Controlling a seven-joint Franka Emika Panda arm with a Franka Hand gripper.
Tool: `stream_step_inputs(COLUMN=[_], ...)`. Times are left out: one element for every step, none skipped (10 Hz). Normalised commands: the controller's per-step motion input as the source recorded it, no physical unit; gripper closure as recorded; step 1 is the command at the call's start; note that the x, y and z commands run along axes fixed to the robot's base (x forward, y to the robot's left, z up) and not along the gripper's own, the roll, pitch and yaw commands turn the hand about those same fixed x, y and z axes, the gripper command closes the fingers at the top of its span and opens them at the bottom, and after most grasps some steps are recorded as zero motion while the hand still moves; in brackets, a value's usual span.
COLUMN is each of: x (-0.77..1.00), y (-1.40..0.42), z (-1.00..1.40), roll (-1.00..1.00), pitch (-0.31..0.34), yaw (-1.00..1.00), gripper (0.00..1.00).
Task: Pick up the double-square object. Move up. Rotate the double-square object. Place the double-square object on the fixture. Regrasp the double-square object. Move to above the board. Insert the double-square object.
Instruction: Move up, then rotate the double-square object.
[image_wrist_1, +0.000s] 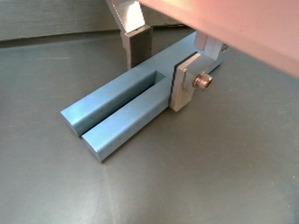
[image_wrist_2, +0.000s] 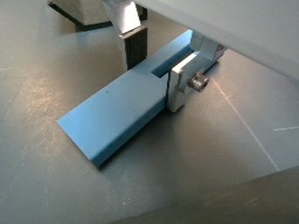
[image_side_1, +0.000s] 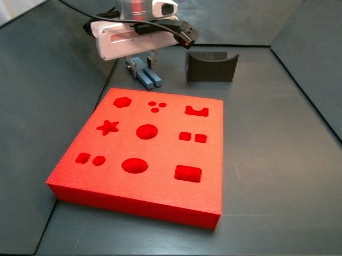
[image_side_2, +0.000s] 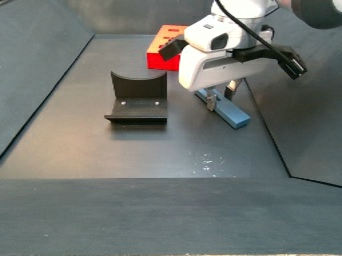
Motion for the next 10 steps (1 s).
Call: stream_step_inputs(x=[0.00,0.04,0.01,0.00,0.00,-0.01,-0.02,0.44,0.43,0.25], y=[0.00,-0.04,-0.03,-0.01,0.00,0.01,0.01,0.98,0.96,0.73], z=[0.83,0.84,0.72,0.60,0.47,0.28,0.19,0.83,0.80,0.63], roll=[0.00,0.00,0.00,0.01,0.02,0.04,0.04,0.00,0.00,-0.03], pitch=[0.000,-0.012,0.026,0.052,0.060,0.049,0.044,0.000,0.012,0.089], yaw=[0.00,-0.05,-0.05,-0.04,-0.04,-0.03,-0.03,0.00,0.00,-0.01], gripper=[1.00,1.00,1.00,1.00,1.00,1.00,1.00,1.00,1.00,1.00])
